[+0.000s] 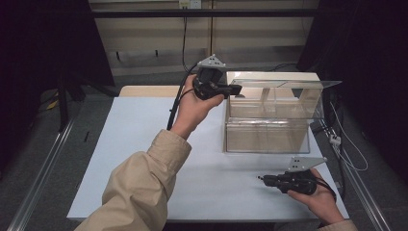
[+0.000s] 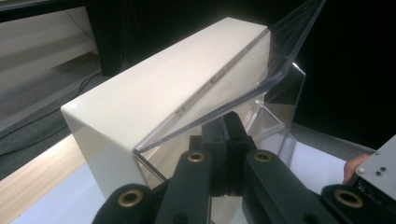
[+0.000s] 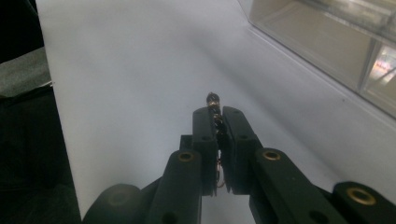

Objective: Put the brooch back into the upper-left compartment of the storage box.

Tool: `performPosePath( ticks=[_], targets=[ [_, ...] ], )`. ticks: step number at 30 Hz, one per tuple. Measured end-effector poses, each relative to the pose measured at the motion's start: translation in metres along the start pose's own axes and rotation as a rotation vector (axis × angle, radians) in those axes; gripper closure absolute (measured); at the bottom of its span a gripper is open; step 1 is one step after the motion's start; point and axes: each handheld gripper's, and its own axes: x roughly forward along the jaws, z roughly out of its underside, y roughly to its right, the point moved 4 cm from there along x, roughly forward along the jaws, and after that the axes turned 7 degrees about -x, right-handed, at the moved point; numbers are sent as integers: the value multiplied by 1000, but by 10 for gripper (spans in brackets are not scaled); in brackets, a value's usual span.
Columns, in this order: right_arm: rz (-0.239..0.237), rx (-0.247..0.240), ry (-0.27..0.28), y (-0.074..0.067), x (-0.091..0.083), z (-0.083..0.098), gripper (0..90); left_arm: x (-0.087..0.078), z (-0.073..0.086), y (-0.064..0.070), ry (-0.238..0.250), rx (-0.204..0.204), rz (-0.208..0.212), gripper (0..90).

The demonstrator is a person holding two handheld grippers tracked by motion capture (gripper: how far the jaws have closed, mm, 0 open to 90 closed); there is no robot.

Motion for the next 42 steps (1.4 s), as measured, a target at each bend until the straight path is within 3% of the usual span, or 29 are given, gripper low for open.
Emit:
performPosePath(
  ticks=[17, 42],
  targets=[
    [-33, -8, 32, 4, -14, -26, 850, 0, 0, 0, -14, 0, -2, 900],
    [-42, -16, 70, 10, -29, -70, 850, 2, -1, 1, -21, 5, -3, 900]
  ],
)
